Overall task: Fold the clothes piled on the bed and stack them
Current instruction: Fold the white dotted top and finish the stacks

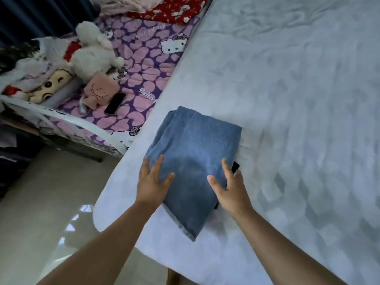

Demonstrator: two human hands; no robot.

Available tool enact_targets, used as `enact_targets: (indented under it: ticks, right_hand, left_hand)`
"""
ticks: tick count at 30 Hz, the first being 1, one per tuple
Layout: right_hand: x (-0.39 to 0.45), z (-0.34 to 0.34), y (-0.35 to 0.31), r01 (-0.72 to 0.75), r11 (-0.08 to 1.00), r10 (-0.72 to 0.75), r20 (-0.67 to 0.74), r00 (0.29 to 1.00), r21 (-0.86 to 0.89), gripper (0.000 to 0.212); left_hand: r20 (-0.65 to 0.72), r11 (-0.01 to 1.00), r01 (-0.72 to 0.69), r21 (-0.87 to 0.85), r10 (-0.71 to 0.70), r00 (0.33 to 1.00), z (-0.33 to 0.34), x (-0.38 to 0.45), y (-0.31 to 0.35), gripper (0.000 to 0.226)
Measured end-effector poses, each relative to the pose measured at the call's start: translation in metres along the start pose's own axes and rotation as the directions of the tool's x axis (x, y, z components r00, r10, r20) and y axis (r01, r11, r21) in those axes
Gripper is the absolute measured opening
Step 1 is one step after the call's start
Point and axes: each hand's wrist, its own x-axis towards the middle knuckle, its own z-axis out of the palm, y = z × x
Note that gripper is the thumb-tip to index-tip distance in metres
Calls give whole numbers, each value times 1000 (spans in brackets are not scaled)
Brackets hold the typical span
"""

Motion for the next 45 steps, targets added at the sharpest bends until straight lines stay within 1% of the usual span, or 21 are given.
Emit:
enact_targets:
  ticks: [3,5,7,10,13,16,19,22,25,28,30,33,37,41,45]
  right_hand:
    - [14,21,-3,4,999,-1,-73,997,36,84]
    - [22,35,-3,12,999,-7,-102,995,48,87]
    - [27,42,1,16,998,-8,-133,991,62,89]
    - [35,55,12,23,998,-9,-200,980,66,93]
    - [38,67,20,5,986,41,-274,961,165,98]
    - [43,77,23,8,980,60,-336,940,198,104]
    - [51,80,28,2,970,83,-337,938,243,104]
    - [57,74,31,-33,942,127,-263,956,335,112]
    - [57,66,30,-56,901,148,-182,972,431,118]
    - [56,63,27,-96,861,183,-128,975,500,114]
    - [57,61,27,-111,837,204,-118,972,535,113]
    - [60,56,21,-76,817,185,-134,974,572,111]
    - [49,55,15,-29,820,153,-170,973,571,108]
    - [14,49,14,-25,831,166,-205,965,556,107]
    - [-30,26,17,-28,821,204,-247,947,570,106]
  left_hand:
    - [73,976,-77,201,64,995,-3,51,-18,75]
    - [167,957,-110,269,67,984,-3,82,-28,81]
    - [289,967,-111,229,42,957,-4,104,-35,89]
    - [457,993,-107,54,71,887,-2,132,-39,106]
    - [537,993,-97,-74,122,835,5,144,-42,110]
    - [546,987,-105,-123,156,823,12,150,-51,115]
    - [552,975,-115,-188,202,809,18,151,-54,122]
    - [540,961,-113,-253,237,807,26,147,-51,123]
    - [537,951,-166,-262,286,793,29,143,-47,130]
    - [536,942,-190,-278,316,783,28,142,-46,134]
    - [548,940,-156,-303,306,779,29,142,-46,132]
    - [558,931,-73,-358,276,782,26,143,-40,126]
    - [542,905,-22,-425,274,794,16,131,-35,120]
    - [536,909,-35,-416,276,797,6,99,-32,124]
    - [526,899,-79,-431,321,787,7,61,-11,119]
